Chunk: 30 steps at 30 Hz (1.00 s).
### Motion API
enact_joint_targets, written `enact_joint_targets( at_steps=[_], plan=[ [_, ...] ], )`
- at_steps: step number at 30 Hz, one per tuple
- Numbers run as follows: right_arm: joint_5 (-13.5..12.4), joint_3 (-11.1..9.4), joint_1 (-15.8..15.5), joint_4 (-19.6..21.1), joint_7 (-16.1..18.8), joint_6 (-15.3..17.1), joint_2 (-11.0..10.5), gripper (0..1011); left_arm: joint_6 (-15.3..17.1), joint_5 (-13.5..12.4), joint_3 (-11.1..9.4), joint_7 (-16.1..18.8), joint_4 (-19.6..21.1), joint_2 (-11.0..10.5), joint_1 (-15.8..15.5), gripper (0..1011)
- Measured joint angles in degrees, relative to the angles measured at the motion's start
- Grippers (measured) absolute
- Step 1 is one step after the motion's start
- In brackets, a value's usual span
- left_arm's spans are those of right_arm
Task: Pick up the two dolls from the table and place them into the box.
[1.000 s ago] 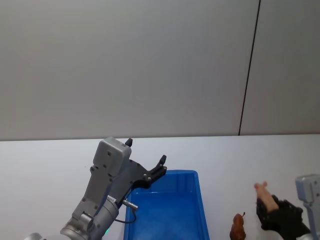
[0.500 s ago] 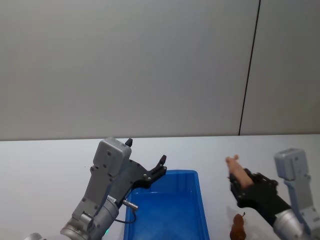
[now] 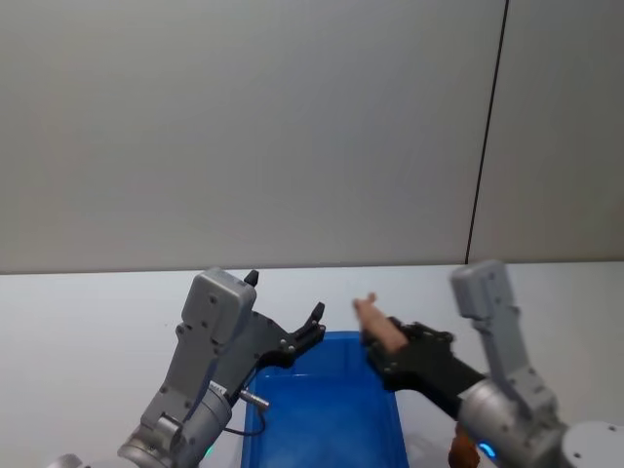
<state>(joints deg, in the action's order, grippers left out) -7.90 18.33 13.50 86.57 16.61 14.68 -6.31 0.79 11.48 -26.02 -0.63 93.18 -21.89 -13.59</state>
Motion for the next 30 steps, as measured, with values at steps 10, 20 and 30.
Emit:
enact_joint_targets(
  at_steps=[10, 20, 30],
  plan=[
    [0.02, 1.84, 2.92, -4.48, 2.77, 2.20, 2.87, 701, 0.00, 0.00, 0.00, 0.00, 0.00, 0.00, 0.00, 1001],
    [0.07, 2.13, 3.06, -5.15, 2.77, 2.51, 3.04, 950, 0.00, 0.00, 0.00, 0.00, 0.00, 0.00, 0.00, 1001],
    [-0.44, 1.07, -0.20, -1.23, -0.14, 1.62, 0.54, 1001, 0.00, 0.00, 0.00, 0.00, 0.00, 0.00, 0.00, 1000]
  ],
)
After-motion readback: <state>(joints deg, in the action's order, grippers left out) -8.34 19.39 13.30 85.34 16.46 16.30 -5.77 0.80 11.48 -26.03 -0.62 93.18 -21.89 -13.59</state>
